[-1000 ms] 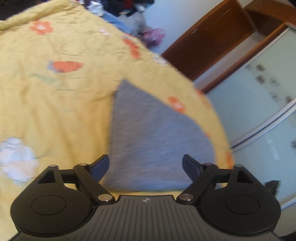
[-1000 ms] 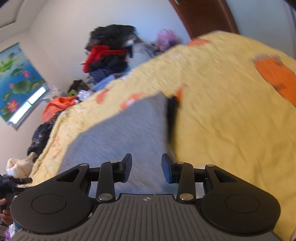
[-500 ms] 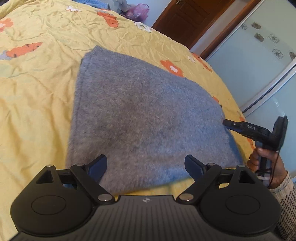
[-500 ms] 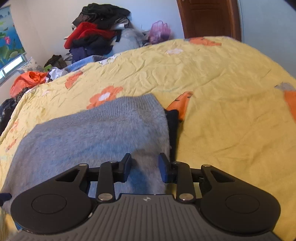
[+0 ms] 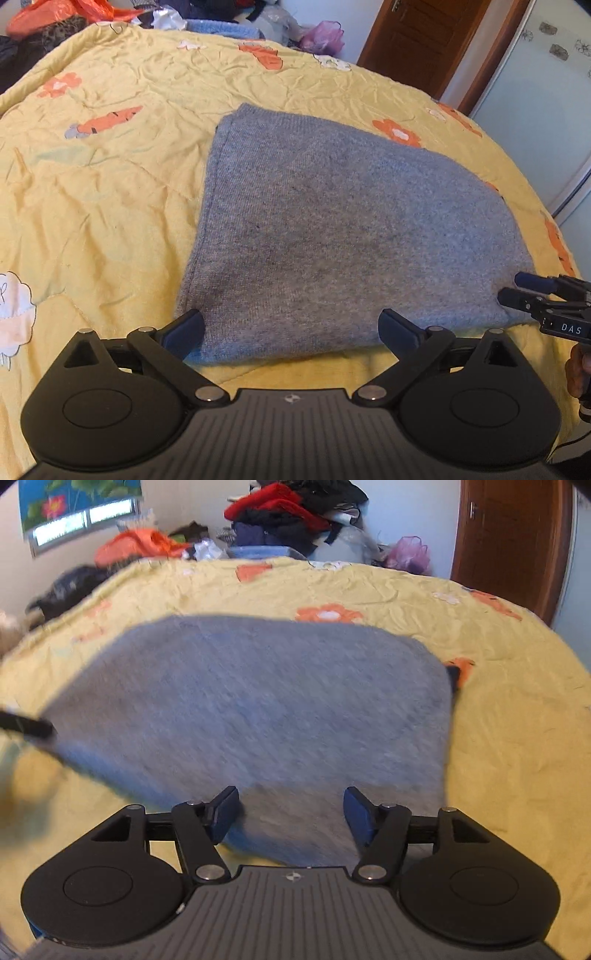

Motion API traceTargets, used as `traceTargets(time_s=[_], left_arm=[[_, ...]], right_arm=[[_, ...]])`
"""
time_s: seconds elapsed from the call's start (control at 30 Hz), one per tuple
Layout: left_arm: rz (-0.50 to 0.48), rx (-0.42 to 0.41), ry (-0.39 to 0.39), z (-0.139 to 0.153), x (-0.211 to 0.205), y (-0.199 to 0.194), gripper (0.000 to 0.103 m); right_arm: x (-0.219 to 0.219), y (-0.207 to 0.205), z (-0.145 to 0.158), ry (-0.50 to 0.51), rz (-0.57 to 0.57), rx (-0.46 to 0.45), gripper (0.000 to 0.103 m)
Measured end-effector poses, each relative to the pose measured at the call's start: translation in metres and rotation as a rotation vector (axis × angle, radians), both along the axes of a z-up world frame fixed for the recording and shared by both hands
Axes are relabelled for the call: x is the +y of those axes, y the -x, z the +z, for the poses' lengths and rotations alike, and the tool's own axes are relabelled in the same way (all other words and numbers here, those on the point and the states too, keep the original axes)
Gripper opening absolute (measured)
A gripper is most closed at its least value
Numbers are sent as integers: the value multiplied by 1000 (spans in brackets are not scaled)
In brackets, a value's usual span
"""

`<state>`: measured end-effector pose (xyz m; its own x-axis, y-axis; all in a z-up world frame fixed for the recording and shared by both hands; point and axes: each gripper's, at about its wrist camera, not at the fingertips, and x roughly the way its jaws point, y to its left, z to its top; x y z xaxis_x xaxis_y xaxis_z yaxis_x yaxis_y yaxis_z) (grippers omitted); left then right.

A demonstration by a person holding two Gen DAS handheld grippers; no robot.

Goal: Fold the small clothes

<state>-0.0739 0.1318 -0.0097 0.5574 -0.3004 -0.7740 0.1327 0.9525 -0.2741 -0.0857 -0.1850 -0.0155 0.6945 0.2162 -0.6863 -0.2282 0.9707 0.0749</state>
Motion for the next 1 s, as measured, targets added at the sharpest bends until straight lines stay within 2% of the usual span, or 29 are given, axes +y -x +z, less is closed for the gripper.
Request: traceTargets(time_s=[0.03, 0.1, 0.23, 0.37, 0.43, 0.6, 0.7, 0.83, 1.0], left_arm=[[7, -10, -7, 2, -2, 1, 102], [5, -27, -12, 6, -5, 3, 102], [9, -44, -19, 9, -10, 3, 102], [12, -29, -25, 3, -12, -1, 102], [18, -20, -20, -3, -11, -2, 102], [9, -22, -24, -8, -11, -3, 102], [15, -27, -4, -8, -8, -1, 102], [24, -23, 8, -8, -3, -1, 102], [51, -47, 43, -4, 5, 9, 102]], right_arm=[[8, -4, 3, 3, 1, -13, 75], [18, -12, 8, -17, -5, -21, 79], [45, -25, 0, -22, 9, -29, 80], [69, -23, -21, 86, 13, 10, 81], [69, -9, -24, 97, 7, -26, 81], [61, -15, -11, 52, -15, 35, 81], [70, -18, 4, 54, 5, -1, 81], [89, -30, 21, 47, 46, -49, 88], [111, -54, 19, 27, 84, -57, 92]])
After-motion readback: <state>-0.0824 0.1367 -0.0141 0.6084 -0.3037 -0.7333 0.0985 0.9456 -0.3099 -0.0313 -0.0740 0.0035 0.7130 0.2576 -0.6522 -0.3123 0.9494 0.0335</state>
